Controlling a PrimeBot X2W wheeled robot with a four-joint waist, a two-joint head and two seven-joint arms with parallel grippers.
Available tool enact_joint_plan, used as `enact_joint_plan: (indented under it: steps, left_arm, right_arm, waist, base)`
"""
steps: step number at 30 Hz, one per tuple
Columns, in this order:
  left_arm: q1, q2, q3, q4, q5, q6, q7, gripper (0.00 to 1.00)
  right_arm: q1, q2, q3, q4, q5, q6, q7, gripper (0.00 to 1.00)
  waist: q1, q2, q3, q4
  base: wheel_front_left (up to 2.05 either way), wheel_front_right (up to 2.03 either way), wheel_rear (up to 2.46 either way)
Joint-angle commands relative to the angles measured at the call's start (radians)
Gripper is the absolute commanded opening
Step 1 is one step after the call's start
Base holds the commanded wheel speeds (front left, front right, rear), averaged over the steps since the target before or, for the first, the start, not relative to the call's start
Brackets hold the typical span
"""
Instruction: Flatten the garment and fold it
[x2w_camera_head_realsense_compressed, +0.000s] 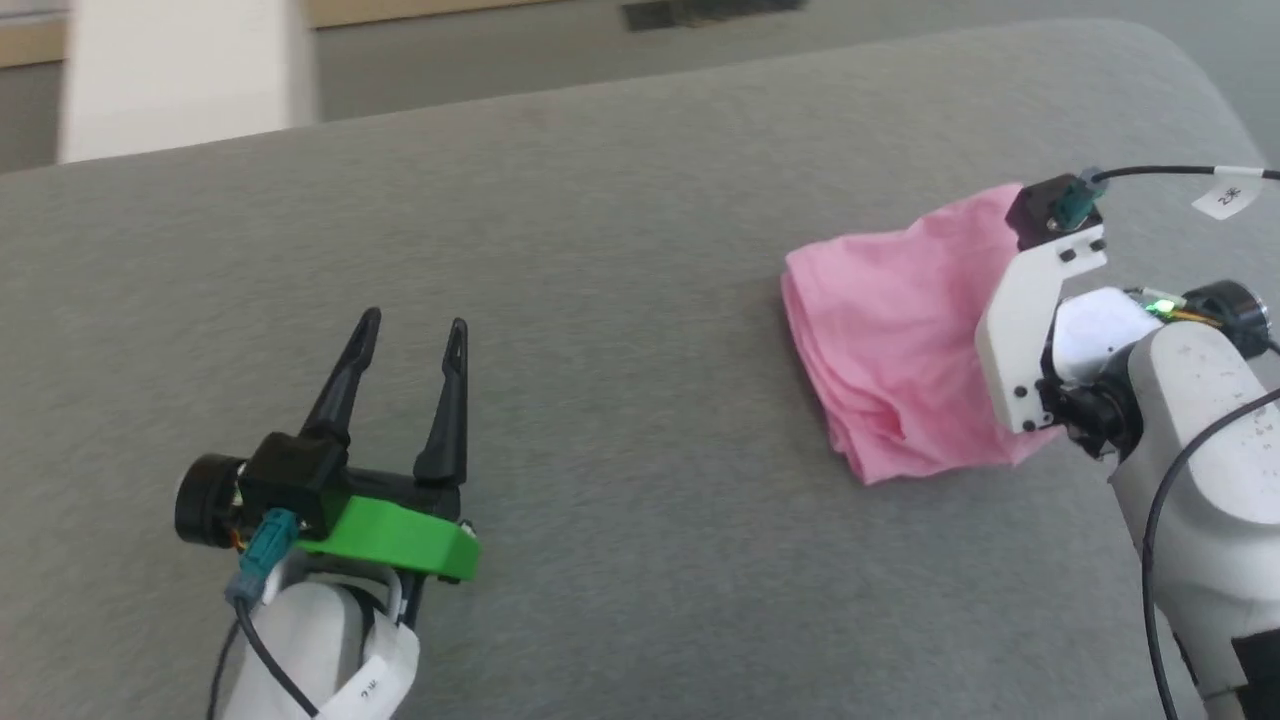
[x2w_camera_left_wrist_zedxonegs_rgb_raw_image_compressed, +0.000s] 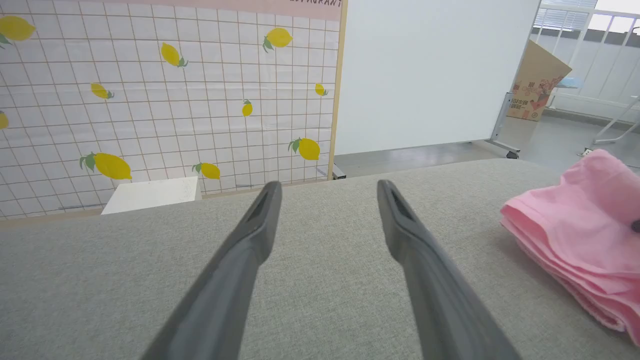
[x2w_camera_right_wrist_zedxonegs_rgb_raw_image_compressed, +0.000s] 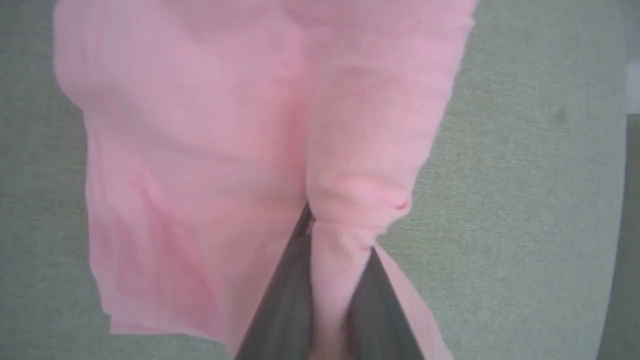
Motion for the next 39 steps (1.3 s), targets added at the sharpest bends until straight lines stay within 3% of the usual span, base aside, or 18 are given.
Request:
enact_joint_plan:
  steps: [1, 7, 13, 22, 30, 31, 32, 33, 39]
  left_arm:
    - [-0.018, 0.021, -0.005, -0.006, 0.009, -0.006, -0.004, 1.0]
    - [-0.035, 0.091, -0.028, -0.011, 0.02, -0.007, -0.004, 1.0]
    - [-0.052, 0.149, -0.055, -0.015, 0.022, -0.007, 0.003, 1.0]
    - [-0.078, 0.213, -0.068, -0.08, 0.018, -0.007, 0.06, 1.0]
    - [-0.069, 0.231, -0.058, -0.119, 0.009, 0.005, 0.076, 1.0]
    - [-0.064, 0.231, -0.055, -0.12, 0.006, 0.008, 0.074, 1.0]
    - [-0.06, 0.229, -0.053, -0.118, 0.002, 0.01, 0.071, 1.0]
    - [-0.054, 0.227, -0.052, -0.115, -0.001, 0.013, 0.067, 1.0]
    - [-0.026, 0.194, -0.062, -0.076, -0.024, 0.024, 0.034, 1.0]
  right_arm:
    - [-0.032, -0.004, -0.004, 0.012, -0.034, -0.002, -0.029, 0.0]
    - [-0.103, 0.011, -0.078, 0.091, -0.182, -0.002, -0.178, 0.0]
    - [-0.148, 0.059, -0.223, 0.18, -0.349, -0.002, -0.328, 0.0]
    - [-0.21, 0.102, -0.446, 0.256, -0.572, -0.002, -0.536, 0.0]
    - [-0.242, 0.13, -0.612, 0.331, -0.704, -0.002, -0.662, 0.0]
    - [-0.243, 0.133, -0.627, 0.339, -0.72, -0.002, -0.681, 0.42]
    - [-0.243, 0.135, -0.643, 0.346, -0.729, -0.002, -0.694, 0.58]
    - [-0.242, 0.136, -0.658, 0.353, -0.742, -0.002, -0.713, 1.0]
    - [-0.235, 0.13, -0.711, 0.386, -0.776, -0.002, -0.825, 1.0]
  waist:
    - [0.0, -0.0001, 0.078, -0.146]
    - [0.0, -0.0001, 0.139, -0.224]
    - [0.0, -0.0001, 0.192, -0.253]
    - [0.0, -0.0001, 0.256, -0.214]
    - [0.0, -0.0001, 0.263, -0.162]
    - [0.0, -0.0001, 0.258, -0.158]
    - [0.0, -0.0001, 0.252, -0.155]
    - [0.0, -0.0001, 0.244, -0.153]
    - [0.0, -0.0001, 0.165, -0.14]
  base:
    - [0.0, 0.0, 0.0]
    - [0.0, 0.0, 0.0]
    - [0.0, 0.0, 0.0]
    - [0.0, 0.0, 0.0]
    - [0.0, 0.0, 0.0]
    - [0.0, 0.0, 0.0]
    - [0.0, 0.0, 0.0]
    - [0.0, 0.0, 0.0]
    - [0.0, 0.0, 0.0]
